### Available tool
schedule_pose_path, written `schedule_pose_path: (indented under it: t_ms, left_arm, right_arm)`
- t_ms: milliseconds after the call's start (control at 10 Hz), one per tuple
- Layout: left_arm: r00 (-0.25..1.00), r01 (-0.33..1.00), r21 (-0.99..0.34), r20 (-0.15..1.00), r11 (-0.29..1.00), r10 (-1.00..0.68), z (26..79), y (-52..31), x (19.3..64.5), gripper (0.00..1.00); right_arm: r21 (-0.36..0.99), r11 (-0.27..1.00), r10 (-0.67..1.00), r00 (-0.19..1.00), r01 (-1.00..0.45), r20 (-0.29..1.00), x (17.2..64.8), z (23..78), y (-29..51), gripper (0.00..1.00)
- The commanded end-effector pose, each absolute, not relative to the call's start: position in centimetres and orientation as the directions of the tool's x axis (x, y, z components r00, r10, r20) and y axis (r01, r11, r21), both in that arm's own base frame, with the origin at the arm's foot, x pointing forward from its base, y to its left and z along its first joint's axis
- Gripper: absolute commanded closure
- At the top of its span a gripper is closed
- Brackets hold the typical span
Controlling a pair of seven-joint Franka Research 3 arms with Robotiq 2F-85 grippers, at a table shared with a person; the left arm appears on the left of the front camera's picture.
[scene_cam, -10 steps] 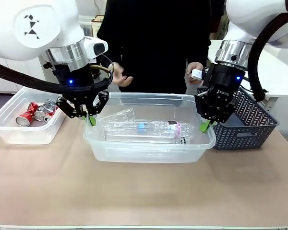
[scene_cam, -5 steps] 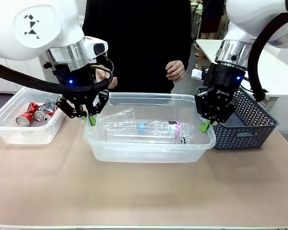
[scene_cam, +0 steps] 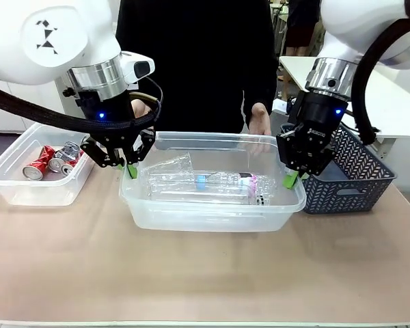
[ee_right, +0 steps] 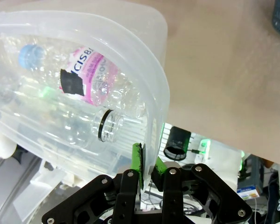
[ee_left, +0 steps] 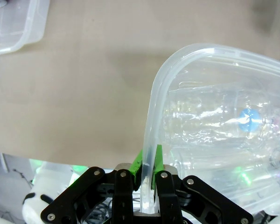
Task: Sort the waste into each basket.
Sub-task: Offer the picked Organizing box to the human.
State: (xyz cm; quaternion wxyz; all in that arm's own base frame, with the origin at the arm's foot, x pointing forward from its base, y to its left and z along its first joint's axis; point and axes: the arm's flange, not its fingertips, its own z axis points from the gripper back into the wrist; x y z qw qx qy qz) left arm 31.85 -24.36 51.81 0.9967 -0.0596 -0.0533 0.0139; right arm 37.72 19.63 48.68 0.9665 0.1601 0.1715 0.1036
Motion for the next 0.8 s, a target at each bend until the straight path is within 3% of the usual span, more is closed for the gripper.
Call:
schedule_pose_path:
  t_ms: [0, 300, 600, 700]
  left_arm:
    - [0.996, 0.028, -0.170, 0.091, 0.985, -0.013, 52.6, -24.4, 37.7, 0.94]
    - [0.996, -0.083, -0.173, 0.009, 0.981, 0.086, 51.5, -23.8, 46.9, 0.94]
    - [0.992, -0.124, -0.202, -0.055, 0.972, 0.115, 49.5, -23.6, 48.6, 0.94]
    - [0.994, -0.106, -0.139, -0.018, 0.985, 0.104, 48.9, -20.7, 49.2, 0.94]
  right_arm:
    - [0.376, 0.906, 0.332, 0.878, -0.195, -0.344, 42.9, 49.4, 21.5, 0.94]
    - [0.446, 0.875, 0.355, 0.877, -0.189, -0.325, 50.7, 48.3, 24.2, 0.94]
    - [0.492, 0.857, 0.337, 0.887, -0.150, -0.316, 52.2, 46.0, 23.9, 0.94]
    - [0.407, 0.898, 0.315, 0.889, -0.166, -0.332, 52.4, 45.4, 22.7, 0.94]
